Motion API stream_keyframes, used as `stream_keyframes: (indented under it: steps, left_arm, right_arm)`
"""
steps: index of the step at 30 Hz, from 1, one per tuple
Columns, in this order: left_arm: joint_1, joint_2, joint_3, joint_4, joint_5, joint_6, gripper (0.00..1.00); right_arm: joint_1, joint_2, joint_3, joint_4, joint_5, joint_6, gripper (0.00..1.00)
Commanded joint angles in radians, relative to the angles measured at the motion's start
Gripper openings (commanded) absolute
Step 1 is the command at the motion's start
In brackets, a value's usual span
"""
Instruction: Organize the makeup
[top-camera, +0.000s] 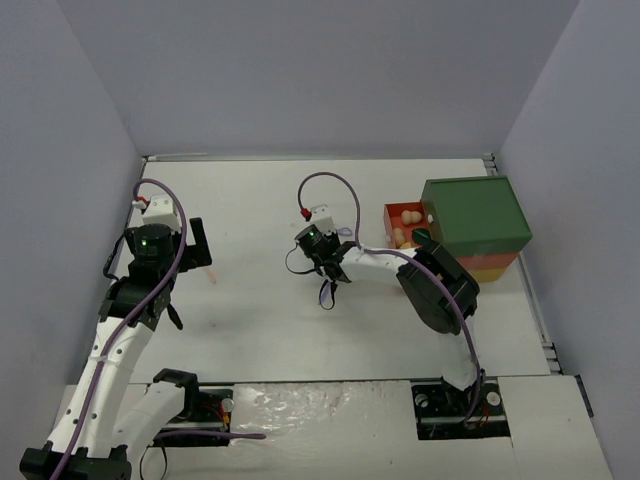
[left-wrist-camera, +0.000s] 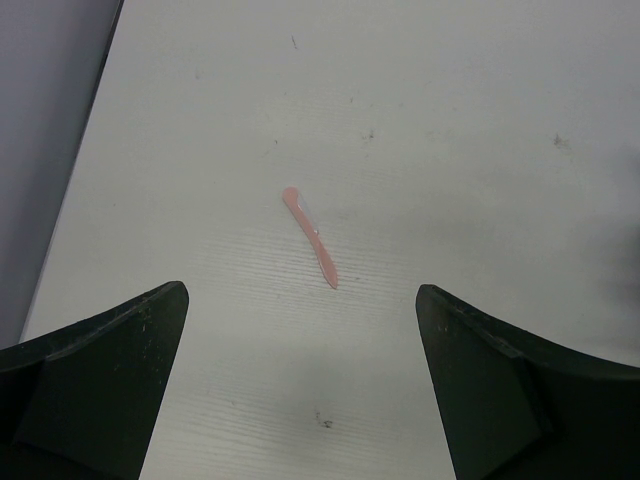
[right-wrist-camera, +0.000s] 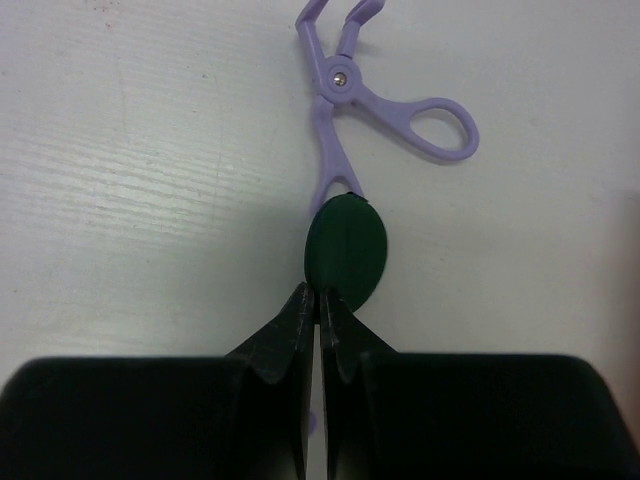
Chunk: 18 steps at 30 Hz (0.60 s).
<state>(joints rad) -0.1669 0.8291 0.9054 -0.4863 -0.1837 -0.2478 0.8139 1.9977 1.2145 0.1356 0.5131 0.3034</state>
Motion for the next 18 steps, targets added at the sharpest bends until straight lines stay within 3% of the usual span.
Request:
stream_keyframes:
  steps: [1,10,18]
  left_arm:
    - [0.009,-0.002,0.063,0.035,-0.002,-0.016,0.97]
    - [0.009,0.002,0.063,0.034,0.003,-0.016,0.97]
    - [0.009,0.009,0.063,0.035,0.012,-0.016,0.97]
  right_arm:
    - [0.010,-0.240,0.001,-0.016,0.012,-0.028,0.00]
    - [-0.061,-0.535,-0.060,-0.116,0.032,-0.104,0.00]
    - [-0.300,-0.648,-0.134,-0.150,-0.180,-0.092,0.00]
